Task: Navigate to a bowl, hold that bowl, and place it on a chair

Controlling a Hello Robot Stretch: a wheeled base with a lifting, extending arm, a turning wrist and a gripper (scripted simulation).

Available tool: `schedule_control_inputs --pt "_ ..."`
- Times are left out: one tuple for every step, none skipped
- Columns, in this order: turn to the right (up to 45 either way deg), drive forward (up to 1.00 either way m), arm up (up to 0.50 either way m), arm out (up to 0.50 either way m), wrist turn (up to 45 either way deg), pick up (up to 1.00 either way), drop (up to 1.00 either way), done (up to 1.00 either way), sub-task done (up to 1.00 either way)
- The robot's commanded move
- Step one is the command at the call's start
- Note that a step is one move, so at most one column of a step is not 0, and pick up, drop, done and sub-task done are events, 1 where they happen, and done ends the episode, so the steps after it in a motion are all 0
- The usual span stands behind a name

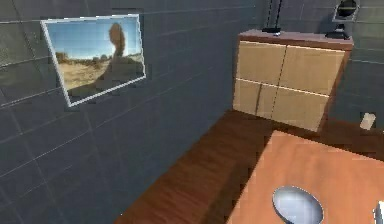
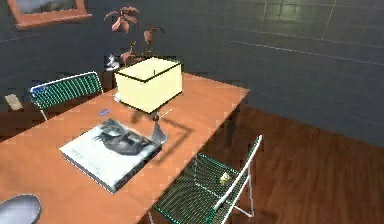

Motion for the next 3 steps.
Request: schedule_control_inputs --pt "-45.0 0.00 0.00 0.00 0.0 0.00 0.00 0.00 0.00" --pt "-9.0 0.00 0.00 0.00 0.0 0.00 0.00 0.00 0.00" --pt "0.0 0.00 0.50 0.00 0.0 0.00 0.00 0.00 0.00"
